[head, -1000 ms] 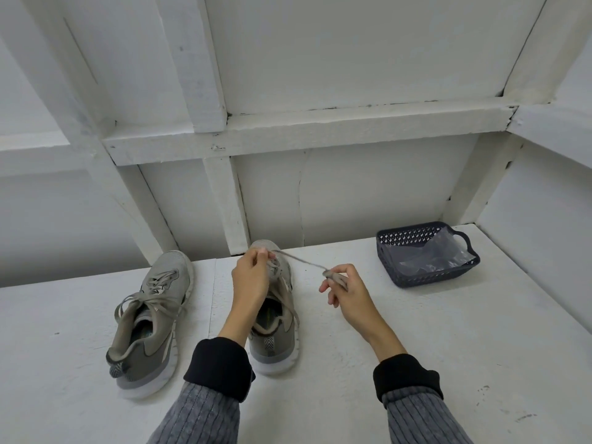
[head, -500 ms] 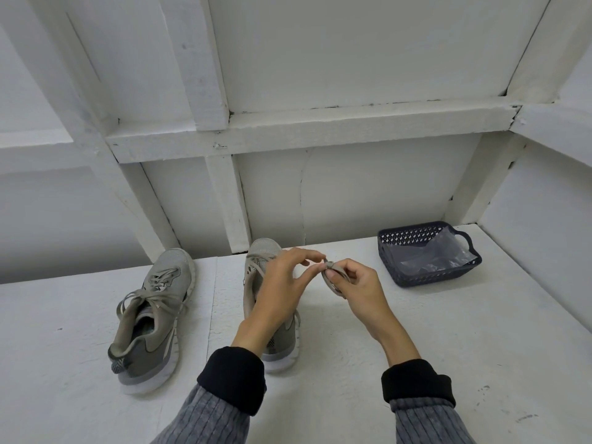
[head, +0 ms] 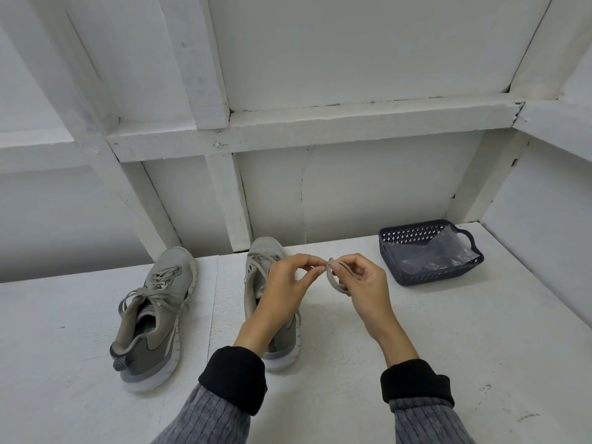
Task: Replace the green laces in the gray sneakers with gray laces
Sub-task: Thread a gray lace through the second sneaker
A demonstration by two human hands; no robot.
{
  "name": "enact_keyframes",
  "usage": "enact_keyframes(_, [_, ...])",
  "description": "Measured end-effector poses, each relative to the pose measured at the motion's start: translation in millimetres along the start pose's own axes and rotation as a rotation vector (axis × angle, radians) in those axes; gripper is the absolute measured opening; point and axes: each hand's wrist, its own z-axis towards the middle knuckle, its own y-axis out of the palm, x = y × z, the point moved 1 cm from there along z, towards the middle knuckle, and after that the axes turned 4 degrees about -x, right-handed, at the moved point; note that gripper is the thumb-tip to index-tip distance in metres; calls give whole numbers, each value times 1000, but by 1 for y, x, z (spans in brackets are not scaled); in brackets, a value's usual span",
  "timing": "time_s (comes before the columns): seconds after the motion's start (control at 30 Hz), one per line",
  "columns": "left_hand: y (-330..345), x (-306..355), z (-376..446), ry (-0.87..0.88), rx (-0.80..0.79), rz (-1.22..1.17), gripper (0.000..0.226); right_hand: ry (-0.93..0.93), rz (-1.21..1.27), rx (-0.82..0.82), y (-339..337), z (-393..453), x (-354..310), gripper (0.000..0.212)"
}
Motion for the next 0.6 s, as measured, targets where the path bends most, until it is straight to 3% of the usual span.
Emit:
enact_keyframes(0.2, [2, -3, 0, -61, -14, -87, 8, 54, -74, -16, -4, 0, 6, 7])
enact_keyframes(0.27, [1, -3, 1, -93, -38, -151, 12, 23, -174, -81, -5, 1, 7, 23])
enact_keyframes(0.37, [-2, -1, 3, -146, -51, -288, 19, 12, -199, -160, -7, 2, 4, 23])
enact_keyframes(0.47, [-2, -5, 7, -275, -8, -424, 22, 107, -20, -223, -8, 0, 4, 20])
enact_keyframes(0.6, [2, -6, 10, -418, 33, -647, 24, 262, 489, -208, -3, 0, 5, 20])
